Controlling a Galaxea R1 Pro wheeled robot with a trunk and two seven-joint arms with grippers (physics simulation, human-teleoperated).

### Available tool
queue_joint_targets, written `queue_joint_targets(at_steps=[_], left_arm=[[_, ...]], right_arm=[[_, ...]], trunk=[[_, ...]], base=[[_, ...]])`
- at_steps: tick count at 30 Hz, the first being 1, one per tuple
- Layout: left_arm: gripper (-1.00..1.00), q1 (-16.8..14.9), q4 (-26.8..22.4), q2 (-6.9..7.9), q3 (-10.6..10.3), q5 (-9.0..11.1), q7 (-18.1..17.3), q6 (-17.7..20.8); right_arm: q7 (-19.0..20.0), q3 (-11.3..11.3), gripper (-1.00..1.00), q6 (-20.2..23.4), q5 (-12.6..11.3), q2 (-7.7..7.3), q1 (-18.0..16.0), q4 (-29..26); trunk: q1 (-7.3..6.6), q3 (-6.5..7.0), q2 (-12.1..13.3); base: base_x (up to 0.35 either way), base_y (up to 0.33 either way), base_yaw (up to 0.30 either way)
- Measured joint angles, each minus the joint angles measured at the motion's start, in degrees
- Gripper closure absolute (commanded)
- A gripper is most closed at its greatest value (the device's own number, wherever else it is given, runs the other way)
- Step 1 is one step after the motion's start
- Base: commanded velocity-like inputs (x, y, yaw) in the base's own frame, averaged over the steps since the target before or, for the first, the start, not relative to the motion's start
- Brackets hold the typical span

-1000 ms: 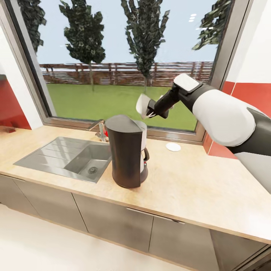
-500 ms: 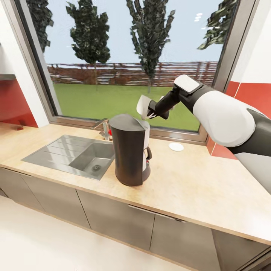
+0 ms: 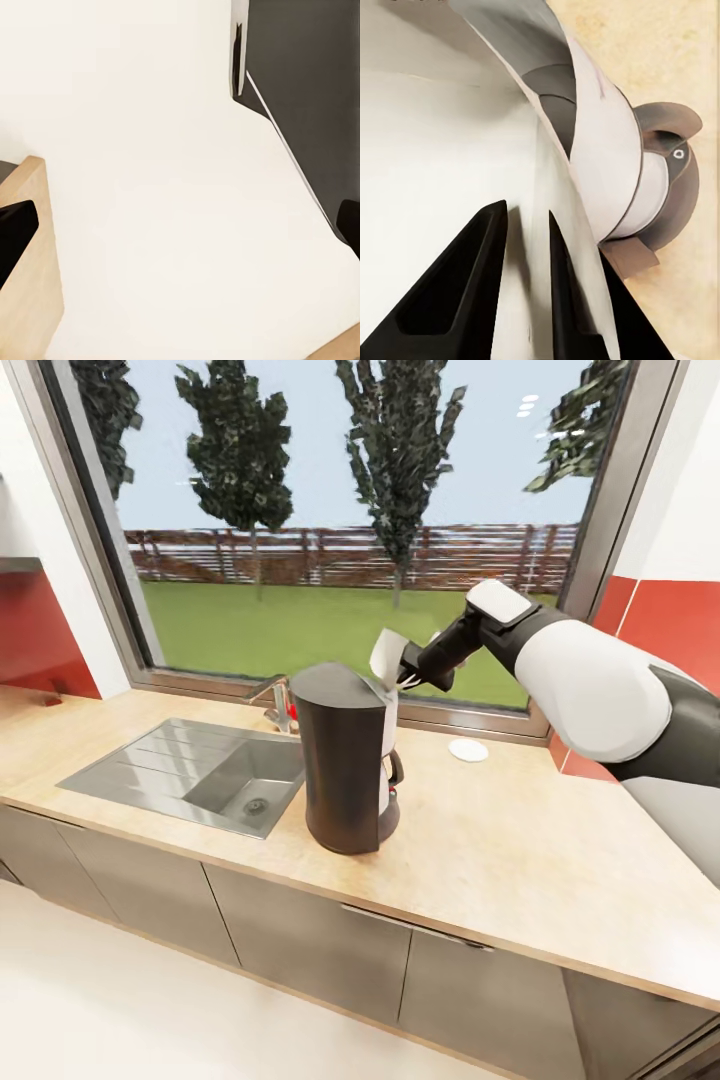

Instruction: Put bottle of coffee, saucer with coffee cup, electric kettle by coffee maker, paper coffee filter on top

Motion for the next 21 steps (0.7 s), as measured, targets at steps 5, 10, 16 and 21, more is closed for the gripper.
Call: queue_joint_targets(at_steps=[5, 10, 16, 21], left_arm=[[-1.00, 0.00, 0.00, 0.00, 0.00, 0.00, 0.00, 0.00], [-1.00, 0.00, 0.00, 0.00, 0.00, 0.00, 0.00, 0.00], [-1.00, 0.00, 0.00, 0.00, 0.00, 0.00, 0.00, 0.00], [-1.00, 0.00, 0.00, 0.00, 0.00, 0.00, 0.00, -0.01]], right_arm=[[0.00, -0.02, 1.00, -0.01, 0.05, -0.05, 0.24, 0.00], [0.00, -0.03, 1.00, -0.02, 0.06, -0.04, 0.25, 0.00], [0.00, -0.02, 1.00, -0.01, 0.06, 0.05, 0.26, 0.00], [0.00, -0.02, 1.00, -0.01, 0.05, 0.05, 0.25, 0.02]], trunk=[[0.00, 0.00, 0.00], [-0.01, 0.00, -0.01], [-0.01, 0.00, 0.00], [0.00, 0.00, 0.00]], base=[[0.000, 0.000, 0.000], [0.027, 0.024, 0.000], [0.119, 0.096, 0.000], [0.012, 0.009, 0.000]])
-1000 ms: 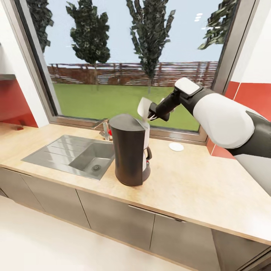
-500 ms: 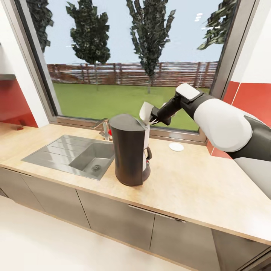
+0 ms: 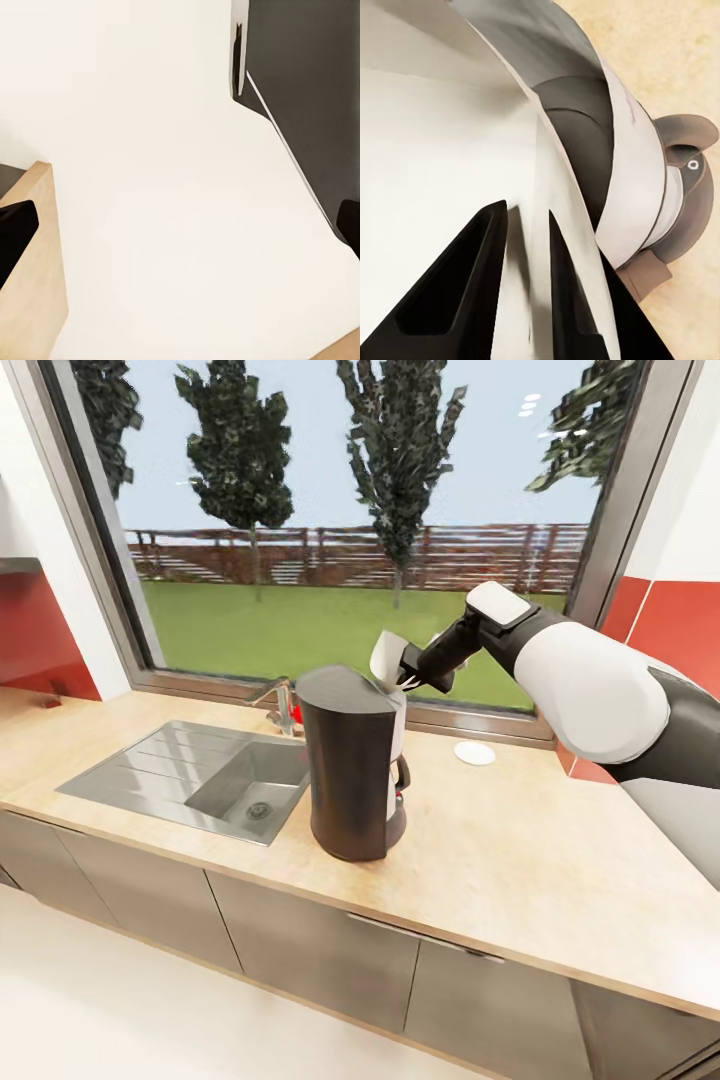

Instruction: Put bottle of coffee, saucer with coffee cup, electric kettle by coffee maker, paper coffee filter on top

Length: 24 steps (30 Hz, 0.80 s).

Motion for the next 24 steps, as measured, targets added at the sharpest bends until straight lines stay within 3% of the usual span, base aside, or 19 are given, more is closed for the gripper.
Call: queue_joint_targets(at_steps=[17, 18, 24], left_arm=[[-1.00, 0.00, 0.00, 0.00, 0.09, 0.00, 0.00, -0.01], [-1.00, 0.00, 0.00, 0.00, 0.09, 0.00, 0.00, -0.02], [-1.00, 0.00, 0.00, 0.02, 0.08, 0.00, 0.00, -0.06]], right_arm=[[0.00, -0.08, 1.00, -0.10, 0.03, -0.17, 1.66, -0.16], [0.00, -0.02, -1.00, -0.09, 0.08, -0.17, 1.67, -0.20], [-0.07, -0.01, -1.00, -0.12, -0.12, -0.16, 1.67, -0.28]], trunk=[[0.00, 0.00, 0.00], [0.00, 0.00, 0.00], [0.00, 0.00, 0.00]], base=[[0.000, 0.000, 0.000], [0.000, 0.000, 0.000], [0.000, 0.000, 0.000]])
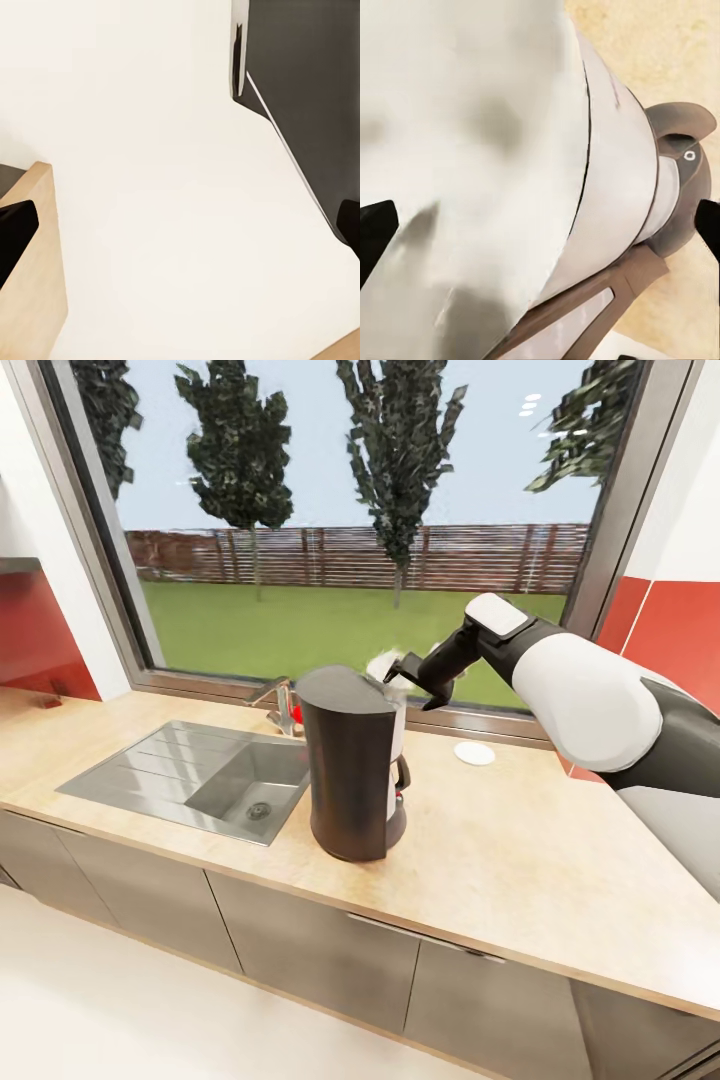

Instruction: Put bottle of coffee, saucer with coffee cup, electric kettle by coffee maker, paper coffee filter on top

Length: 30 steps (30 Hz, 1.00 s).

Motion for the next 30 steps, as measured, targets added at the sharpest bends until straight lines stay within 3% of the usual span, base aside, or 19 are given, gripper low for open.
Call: queue_joint_targets(at_steps=[15, 22, 30], left_arm=[[-1.00, 0.00, 0.00, 0.07, 0.01, 0.00, -0.01, -0.02], [-1.00, 0.00, 0.00, 0.31, 0.01, 0.00, -0.01, -0.02], [-1.00, 0.00, 0.00, 0.33, 0.01, 0.00, -0.08, -0.02]], right_arm=[[0.00, -0.21, -1.00, -0.01, -0.19, 0.04, 0.00, -0.28], [0.02, -0.71, -1.00, 0.02, 0.25, 0.09, 0.00, -8.35], [0.11, -0.71, -1.00, 0.03, 0.16, 0.16, 0.01, -9.33]], trunk=[[0.00, 0.00, 0.00], [0.00, 0.00, 0.00], [0.00, 0.00, 0.00]], base=[[0.000, 0.000, 0.000], [0.000, 0.000, 0.000], [0.000, 0.000, 0.000]])
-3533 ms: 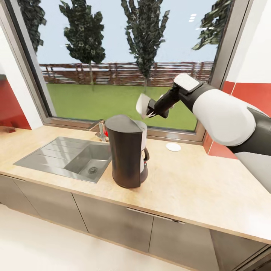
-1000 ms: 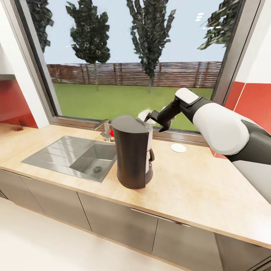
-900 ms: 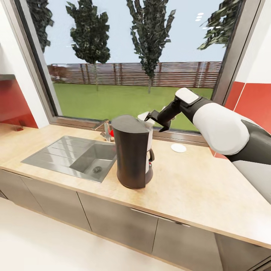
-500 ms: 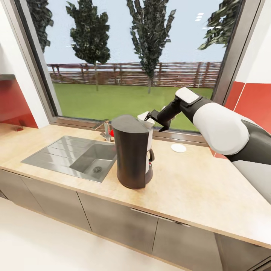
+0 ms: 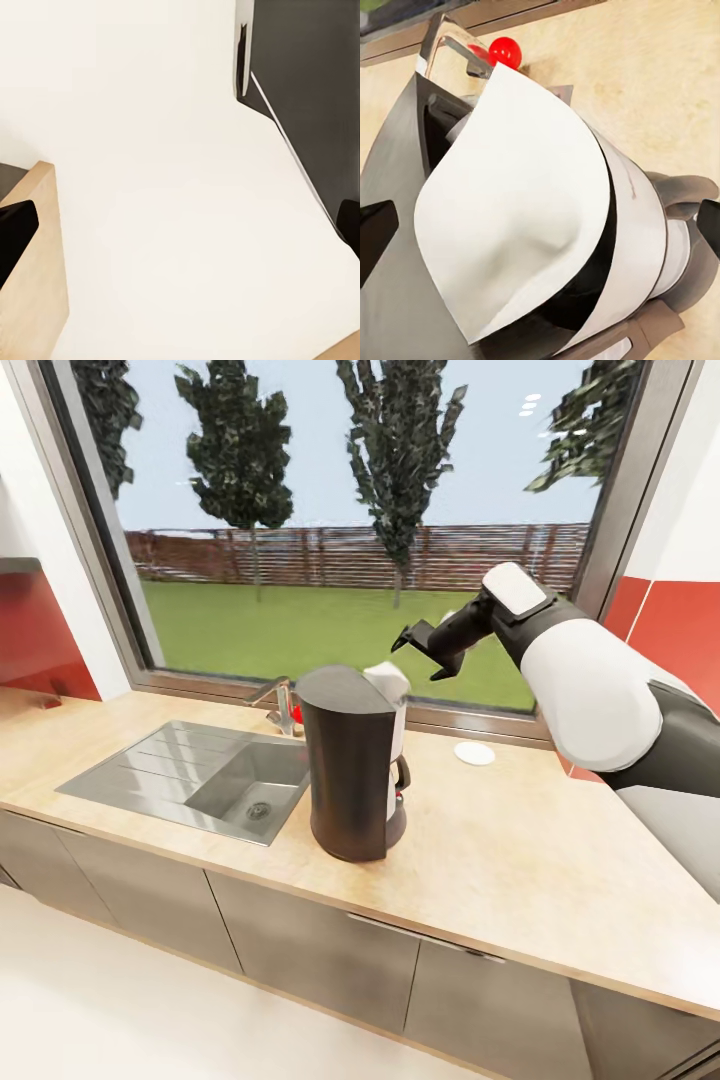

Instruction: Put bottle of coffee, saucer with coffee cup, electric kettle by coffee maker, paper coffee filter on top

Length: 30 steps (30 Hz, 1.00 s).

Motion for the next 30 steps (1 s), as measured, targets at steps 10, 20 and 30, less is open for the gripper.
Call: queue_joint_targets(at_steps=[10, 20, 30], left_arm=[[-1.00, -0.05, -0.07, -0.16, 0.00, 0.00, 0.01, -0.08], [-1.00, -0.17, -0.09, -0.25, -0.09, 0.00, 0.06, -0.06], [-1.00, -0.19, -0.09, -0.29, -0.09, 0.00, 0.11, 0.00]], right_arm=[[0.14, 0.27, -1.00, 0.00, -0.12, 0.25, 0.01, -10.00], [0.28, 0.40, -1.00, -0.08, -0.15, 0.80, 0.02, -12.07], [0.27, 0.45, -1.00, -0.05, -0.20, 0.77, 0.02, -12.07]], trunk=[[0.00, 0.00, -0.01], [0.01, 0.00, 0.01], [0.03, 0.01, 0.01]], base=[[0.000, 0.000, 0.000], [-0.032, 0.000, 0.000], [-0.317, 0.067, 0.000]])
